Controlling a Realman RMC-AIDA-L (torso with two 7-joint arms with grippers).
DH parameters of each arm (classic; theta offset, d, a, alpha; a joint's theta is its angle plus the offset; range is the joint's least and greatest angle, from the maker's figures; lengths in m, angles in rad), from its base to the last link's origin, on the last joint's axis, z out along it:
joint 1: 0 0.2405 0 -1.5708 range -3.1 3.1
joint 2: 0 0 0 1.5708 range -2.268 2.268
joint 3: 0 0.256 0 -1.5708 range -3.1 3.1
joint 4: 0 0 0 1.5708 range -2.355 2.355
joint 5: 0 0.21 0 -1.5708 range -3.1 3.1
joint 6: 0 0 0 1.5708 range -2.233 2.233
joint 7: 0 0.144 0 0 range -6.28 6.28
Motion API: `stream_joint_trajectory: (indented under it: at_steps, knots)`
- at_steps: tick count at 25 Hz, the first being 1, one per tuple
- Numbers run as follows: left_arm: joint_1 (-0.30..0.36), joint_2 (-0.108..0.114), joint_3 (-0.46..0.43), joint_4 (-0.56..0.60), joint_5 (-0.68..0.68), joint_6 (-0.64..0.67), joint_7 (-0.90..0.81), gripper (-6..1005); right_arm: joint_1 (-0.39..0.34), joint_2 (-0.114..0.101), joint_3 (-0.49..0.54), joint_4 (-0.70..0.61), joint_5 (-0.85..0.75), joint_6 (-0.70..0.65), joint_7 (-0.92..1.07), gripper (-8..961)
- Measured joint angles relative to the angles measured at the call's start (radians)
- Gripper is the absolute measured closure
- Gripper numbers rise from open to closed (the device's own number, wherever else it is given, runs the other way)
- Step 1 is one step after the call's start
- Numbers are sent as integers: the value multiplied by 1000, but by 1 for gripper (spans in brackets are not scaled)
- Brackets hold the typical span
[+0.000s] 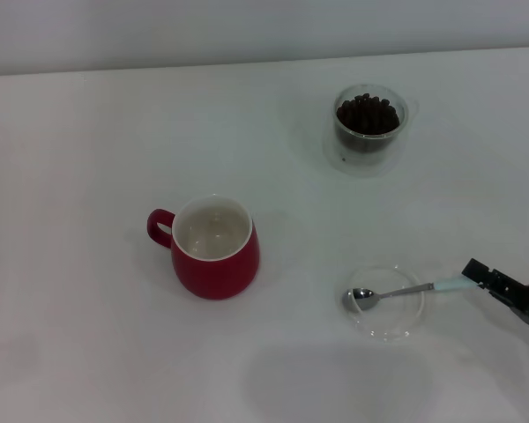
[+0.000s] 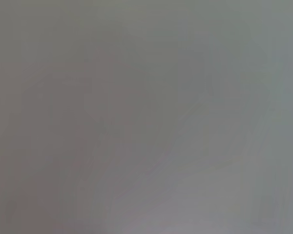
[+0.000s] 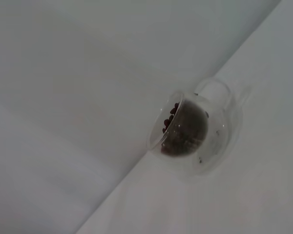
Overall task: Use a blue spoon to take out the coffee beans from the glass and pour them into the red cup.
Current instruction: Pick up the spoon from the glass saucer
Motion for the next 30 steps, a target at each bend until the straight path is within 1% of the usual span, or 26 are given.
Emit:
stream_joint_trajectory:
  at_steps: [11,18,30]
  knots:
    - [-1,0,0,0,-1,0,0,288,6,-1,-13,9,0,4,5,661]
    - [-2,0,0,0,-2,0,0,289,10,-4,-39,9,0,7,23,665]
    - [-4,0,0,0,-3,0,0,288,12,-6,-43,10,0,10,28,672]
